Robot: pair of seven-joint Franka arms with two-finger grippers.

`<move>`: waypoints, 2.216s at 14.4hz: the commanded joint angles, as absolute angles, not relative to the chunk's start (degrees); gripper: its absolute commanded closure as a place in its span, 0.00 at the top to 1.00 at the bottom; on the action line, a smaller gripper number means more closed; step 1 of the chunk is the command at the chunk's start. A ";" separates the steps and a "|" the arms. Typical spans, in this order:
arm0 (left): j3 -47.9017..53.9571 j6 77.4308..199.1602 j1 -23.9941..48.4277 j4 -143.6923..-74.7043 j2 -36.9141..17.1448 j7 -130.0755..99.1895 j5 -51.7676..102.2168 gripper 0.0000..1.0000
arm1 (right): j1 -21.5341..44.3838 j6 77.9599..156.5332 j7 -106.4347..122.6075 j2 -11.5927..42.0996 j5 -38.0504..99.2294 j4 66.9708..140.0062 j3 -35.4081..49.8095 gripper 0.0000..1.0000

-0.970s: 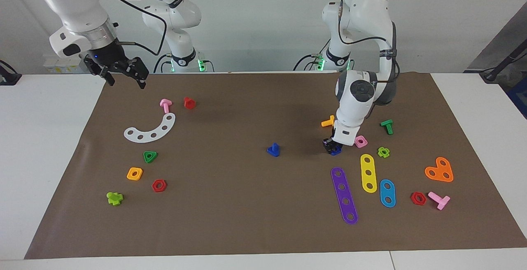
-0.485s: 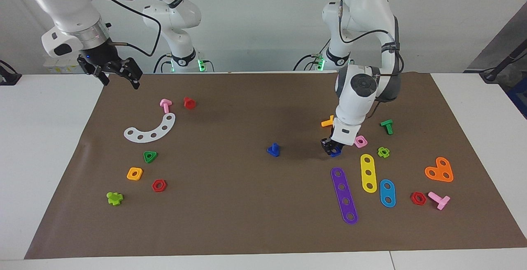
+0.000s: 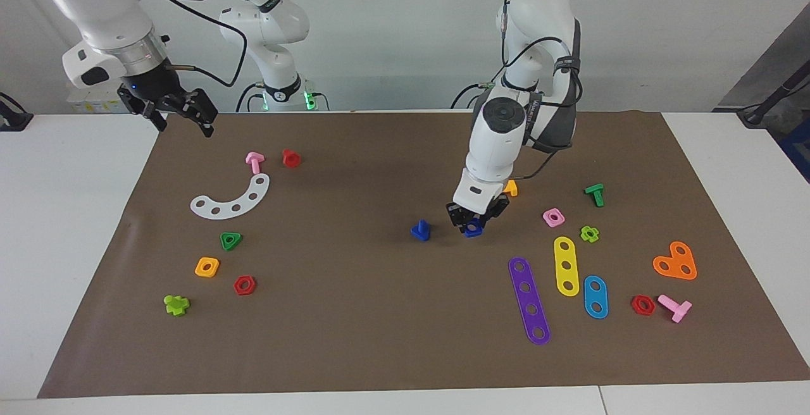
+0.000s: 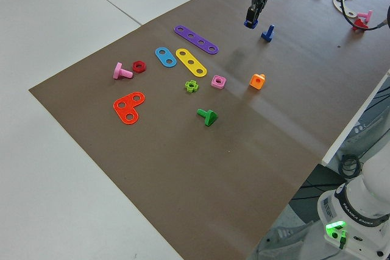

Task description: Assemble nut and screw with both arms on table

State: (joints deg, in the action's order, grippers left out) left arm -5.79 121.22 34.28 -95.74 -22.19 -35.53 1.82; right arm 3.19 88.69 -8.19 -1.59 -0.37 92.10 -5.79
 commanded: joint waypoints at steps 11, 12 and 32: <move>-2.46 118.65 37.00 -87.27 -29.09 -35.07 2.11 0.12 | 2.90 88.86 -7.03 -2.46 0.88 92.90 -5.45 1.00; -2.03 118.57 36.91 -87.36 -29.00 -35.07 2.20 0.12 | 2.90 88.86 -7.03 -2.46 0.88 92.81 -5.36 1.00; -0.44 120.32 37.62 -91.93 -28.39 -35.07 3.96 0.11 | 2.90 88.86 -7.03 -2.46 0.88 92.90 -5.36 1.00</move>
